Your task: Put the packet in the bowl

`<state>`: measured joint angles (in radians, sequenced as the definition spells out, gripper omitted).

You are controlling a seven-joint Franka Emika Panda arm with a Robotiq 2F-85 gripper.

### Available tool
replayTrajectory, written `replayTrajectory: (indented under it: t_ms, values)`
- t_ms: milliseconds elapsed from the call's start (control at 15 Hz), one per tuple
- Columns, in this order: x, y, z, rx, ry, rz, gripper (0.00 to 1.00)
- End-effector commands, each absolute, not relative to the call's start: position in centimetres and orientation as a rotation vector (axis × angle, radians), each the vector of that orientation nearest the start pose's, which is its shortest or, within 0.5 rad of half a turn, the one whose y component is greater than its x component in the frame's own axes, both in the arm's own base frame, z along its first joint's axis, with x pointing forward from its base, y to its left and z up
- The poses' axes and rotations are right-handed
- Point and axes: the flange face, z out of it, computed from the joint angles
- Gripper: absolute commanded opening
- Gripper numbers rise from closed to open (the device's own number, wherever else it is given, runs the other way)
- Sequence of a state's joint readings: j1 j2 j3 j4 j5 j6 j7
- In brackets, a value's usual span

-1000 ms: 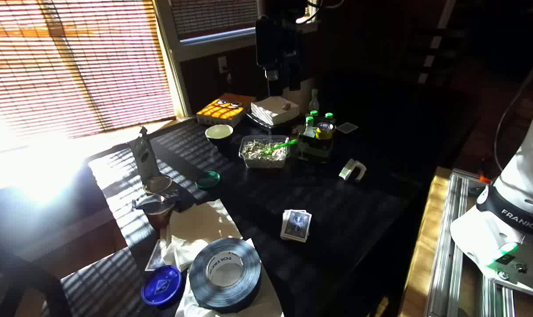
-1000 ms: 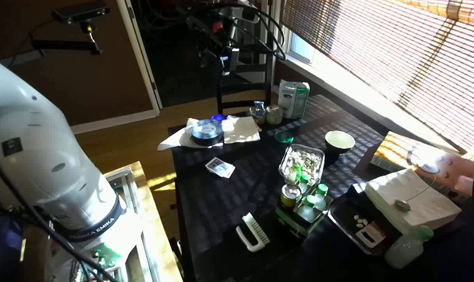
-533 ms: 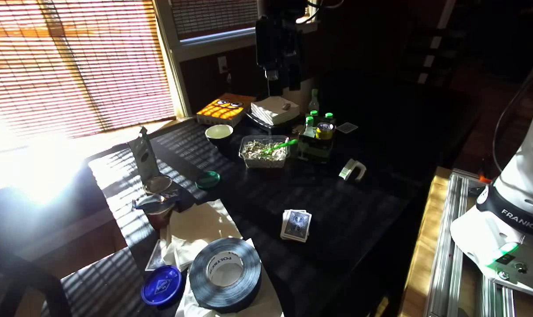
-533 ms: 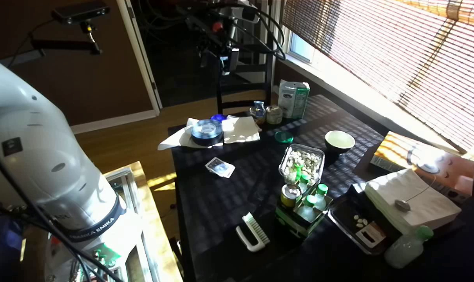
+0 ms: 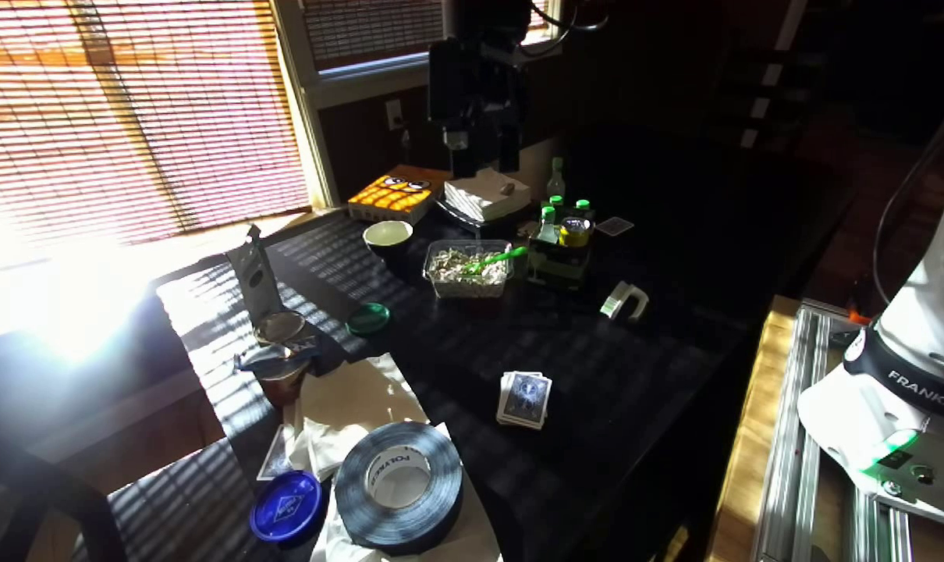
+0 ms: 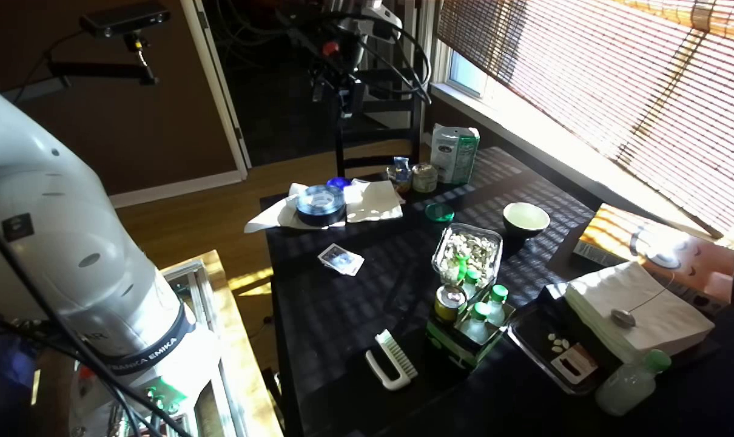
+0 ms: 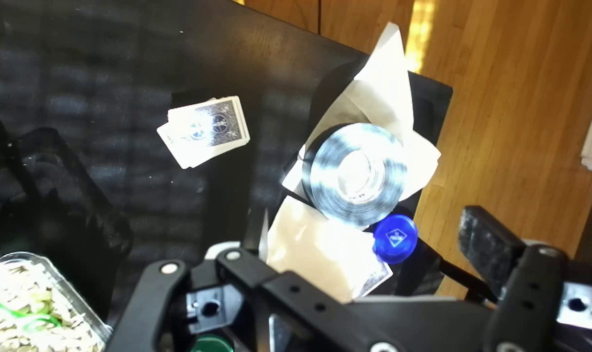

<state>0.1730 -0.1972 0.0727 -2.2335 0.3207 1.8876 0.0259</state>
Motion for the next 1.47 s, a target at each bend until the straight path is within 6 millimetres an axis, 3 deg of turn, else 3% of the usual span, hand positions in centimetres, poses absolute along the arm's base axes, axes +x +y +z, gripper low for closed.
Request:
replayTrajectory:
  t_ms: [0,333,733,800,867,1000,1200,1267,1400]
  values:
    - [48.4,16.9,38.8,-2.793,0.145,0.269,1.00]
    - [52.8,18.3,30.6,-2.785,0.509,0.080,1.00]
    - [56.9,18.9,24.0,-2.799,0.838,-0.076,1.00]
    - [57.2,19.0,23.4,-2.829,0.864,-0.037,1.00]
    - [55.6,18.2,24.4,-2.807,0.798,-0.042,1.00]
    - [55.8,18.3,23.5,-2.815,0.806,-0.030,1.00]
    - [55.7,18.3,24.2,-2.812,0.794,-0.069,1.00]
    - [56.6,18.3,24.2,-2.706,0.866,-0.173,1.00]
    - [57.4,18.5,23.5,-2.585,0.950,-0.198,1.00]
